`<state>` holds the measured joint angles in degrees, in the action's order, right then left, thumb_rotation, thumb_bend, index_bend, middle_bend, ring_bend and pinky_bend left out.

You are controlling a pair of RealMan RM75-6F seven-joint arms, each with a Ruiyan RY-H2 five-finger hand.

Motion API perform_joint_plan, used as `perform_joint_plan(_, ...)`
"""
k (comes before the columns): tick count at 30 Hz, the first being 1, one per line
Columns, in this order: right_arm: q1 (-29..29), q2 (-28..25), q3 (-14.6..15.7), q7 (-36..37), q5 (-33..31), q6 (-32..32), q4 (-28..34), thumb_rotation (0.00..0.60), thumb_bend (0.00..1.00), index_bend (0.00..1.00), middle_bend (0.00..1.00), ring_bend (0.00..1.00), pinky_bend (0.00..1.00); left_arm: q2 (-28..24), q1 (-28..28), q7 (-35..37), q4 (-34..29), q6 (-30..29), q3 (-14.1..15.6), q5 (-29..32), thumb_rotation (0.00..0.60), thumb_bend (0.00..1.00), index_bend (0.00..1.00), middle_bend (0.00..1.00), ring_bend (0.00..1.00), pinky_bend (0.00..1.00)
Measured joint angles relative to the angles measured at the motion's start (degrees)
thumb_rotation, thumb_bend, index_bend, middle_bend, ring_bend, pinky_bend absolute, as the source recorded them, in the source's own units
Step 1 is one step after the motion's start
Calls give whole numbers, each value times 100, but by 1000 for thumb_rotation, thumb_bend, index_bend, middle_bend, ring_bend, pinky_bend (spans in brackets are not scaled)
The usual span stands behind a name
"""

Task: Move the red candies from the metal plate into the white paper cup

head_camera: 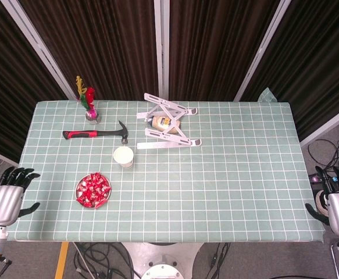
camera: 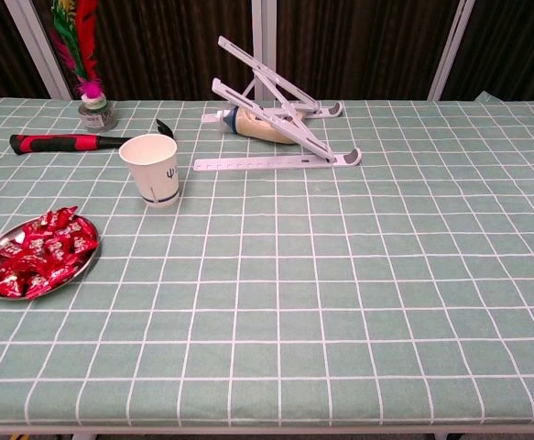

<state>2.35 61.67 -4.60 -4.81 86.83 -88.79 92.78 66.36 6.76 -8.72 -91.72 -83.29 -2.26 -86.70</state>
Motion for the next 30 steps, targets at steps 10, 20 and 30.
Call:
perform_joint_plan(10, 33, -21, -1, 20, 3, 55, -15, 600, 101, 84, 233, 74, 157, 93, 628, 515, 129, 625, 54, -579, 600, 132, 355, 310, 199, 298)
perform_joint_plan(20, -10, -129, -13, 15, -10, -11, 33, 600, 101, 84, 232, 74, 163, 554, 1543, 590, 727, 1508, 115, -1127, 600, 168, 355, 356, 501, 966)
perform_joint_plan(30, -16, -141, 12, 79, -41, 50, 9, 600, 101, 84, 231, 74, 174, 839, 1928, 304, 911, 2129, 183, -980, 600, 170, 353, 366, 767, 1000)
